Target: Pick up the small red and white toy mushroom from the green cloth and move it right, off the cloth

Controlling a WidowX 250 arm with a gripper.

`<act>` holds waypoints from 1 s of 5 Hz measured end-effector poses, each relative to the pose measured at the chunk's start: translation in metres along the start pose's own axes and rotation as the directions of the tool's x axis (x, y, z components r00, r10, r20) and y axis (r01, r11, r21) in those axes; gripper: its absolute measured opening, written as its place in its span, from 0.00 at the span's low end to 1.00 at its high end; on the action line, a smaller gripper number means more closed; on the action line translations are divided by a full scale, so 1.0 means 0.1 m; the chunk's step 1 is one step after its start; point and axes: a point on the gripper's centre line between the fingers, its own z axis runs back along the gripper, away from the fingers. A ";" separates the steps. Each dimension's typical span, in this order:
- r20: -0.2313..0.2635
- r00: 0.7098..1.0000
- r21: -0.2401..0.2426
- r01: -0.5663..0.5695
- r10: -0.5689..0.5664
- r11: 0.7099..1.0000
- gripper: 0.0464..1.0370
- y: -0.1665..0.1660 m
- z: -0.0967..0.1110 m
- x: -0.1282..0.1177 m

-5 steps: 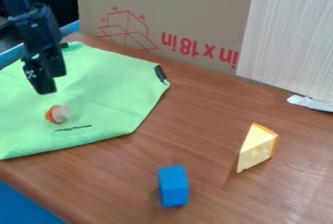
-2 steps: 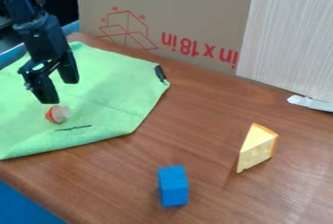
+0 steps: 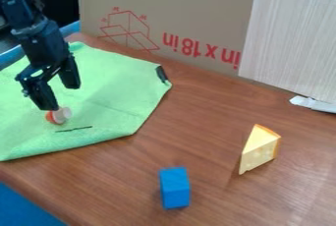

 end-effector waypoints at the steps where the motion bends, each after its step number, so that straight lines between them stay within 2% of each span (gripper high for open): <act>1: -0.005 1.000 0.004 0.007 -0.007 1.000 0.96 -0.03 -0.03 0.03; 3: -0.048 0.999 0.014 0.008 -0.007 1.000 0.93 -0.02 -0.12 0.07; 5: -0.050 0.999 0.008 0.002 -0.002 1.000 0.34 -0.06 -0.18 0.07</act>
